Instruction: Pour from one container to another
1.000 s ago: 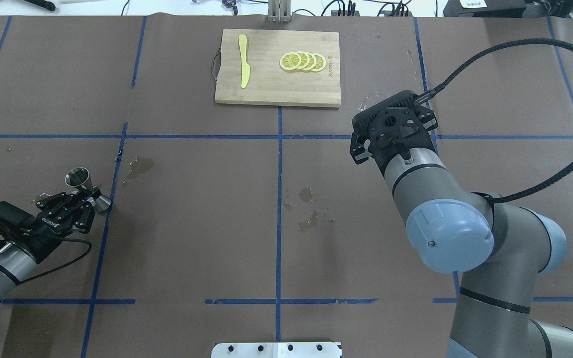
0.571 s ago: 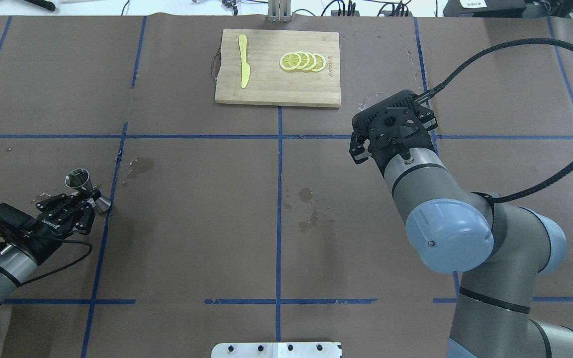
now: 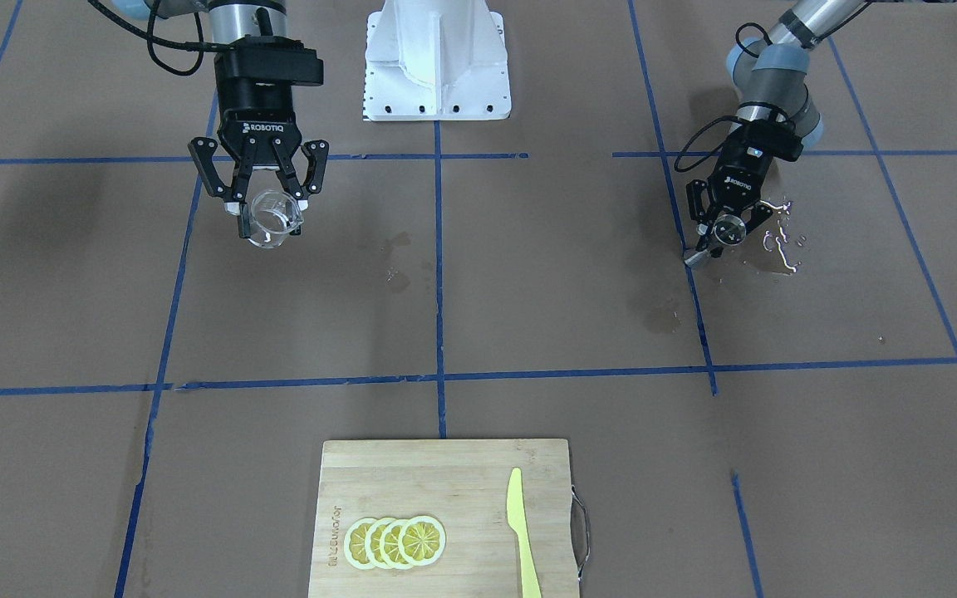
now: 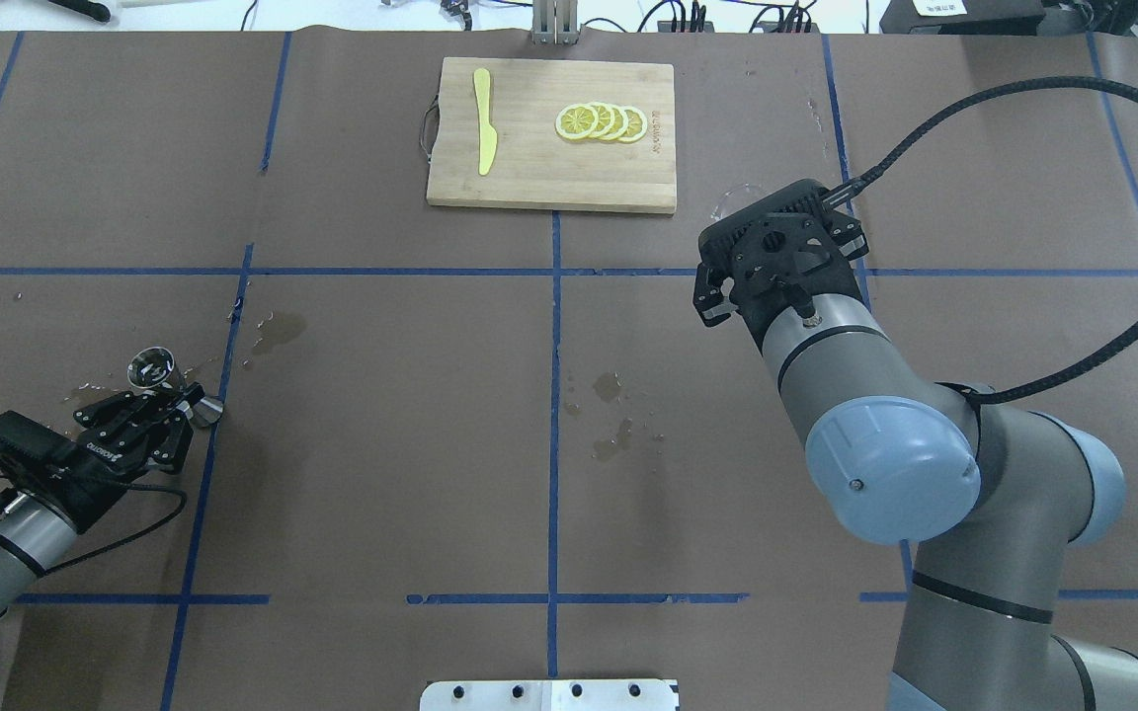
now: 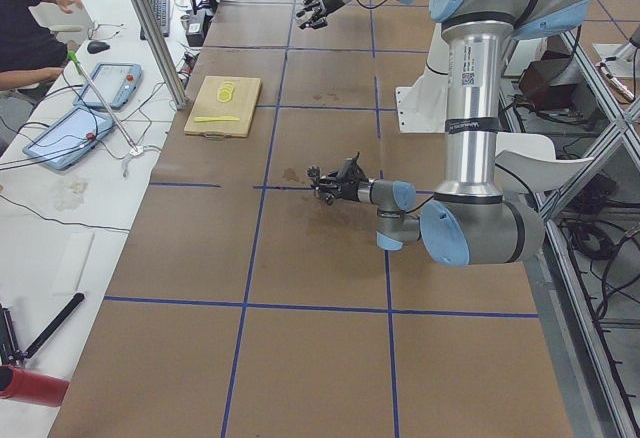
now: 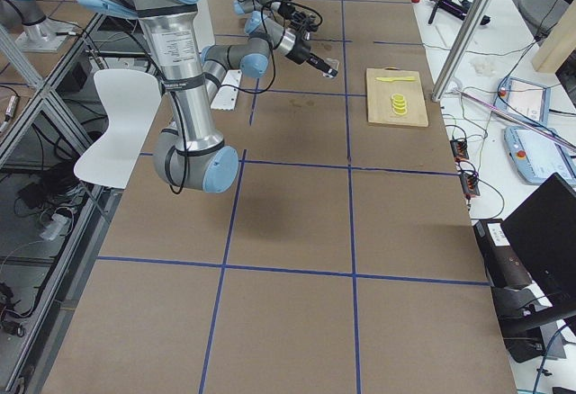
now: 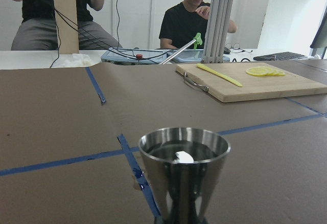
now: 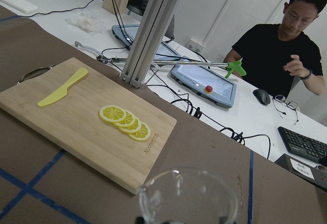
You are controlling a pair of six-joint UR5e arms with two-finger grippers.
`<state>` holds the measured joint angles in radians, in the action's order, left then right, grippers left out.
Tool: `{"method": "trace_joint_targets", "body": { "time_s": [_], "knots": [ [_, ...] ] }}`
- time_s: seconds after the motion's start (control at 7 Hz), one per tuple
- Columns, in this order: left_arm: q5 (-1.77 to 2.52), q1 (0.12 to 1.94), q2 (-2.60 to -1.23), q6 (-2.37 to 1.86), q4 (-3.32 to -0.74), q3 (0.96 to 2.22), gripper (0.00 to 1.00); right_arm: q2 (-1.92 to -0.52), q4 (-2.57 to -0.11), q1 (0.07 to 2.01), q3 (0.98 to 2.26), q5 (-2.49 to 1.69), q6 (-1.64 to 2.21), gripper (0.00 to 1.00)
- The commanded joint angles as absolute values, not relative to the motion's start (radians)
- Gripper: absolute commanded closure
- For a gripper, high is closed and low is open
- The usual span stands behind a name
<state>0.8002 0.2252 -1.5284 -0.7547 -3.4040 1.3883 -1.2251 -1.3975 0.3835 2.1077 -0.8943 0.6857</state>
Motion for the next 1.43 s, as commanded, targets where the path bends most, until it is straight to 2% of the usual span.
{"method": "trace_joint_targets", "body": {
  "time_s": [0.0,0.29,0.43,0.57,0.71,0.86,1.29],
  "knots": [
    [0.799,0.221,-1.528,-0.755,-3.404,1.388,0.45,-1.224,-1.397,0.383,2.106,-0.894,0.686,1.00],
    [0.799,0.218,-1.528,-0.755,-3.404,1.390,0.42,-1.224,-1.397,0.383,2.106,-0.894,0.686,1.00],
    [0.801,0.218,-1.528,-0.755,-3.405,1.390,0.35,-1.224,-1.397,0.383,2.106,-0.894,0.686,1.00],
    [0.801,0.216,-1.528,-0.753,-3.407,1.391,0.05,-1.224,-1.397,0.383,2.106,-0.896,0.686,1.00],
    [0.810,0.216,-1.501,-0.747,-3.407,1.414,0.00,-1.224,-1.397,0.383,2.108,-0.896,0.686,1.00],
    [0.845,0.213,-1.435,-0.742,-3.398,1.496,0.00,-1.226,-1.397,0.385,2.108,-0.896,0.686,1.00],
    [1.024,0.212,-1.283,-0.742,-3.306,1.635,0.00,-1.232,-1.399,0.385,2.120,-0.896,0.686,1.00]
  ]
}}
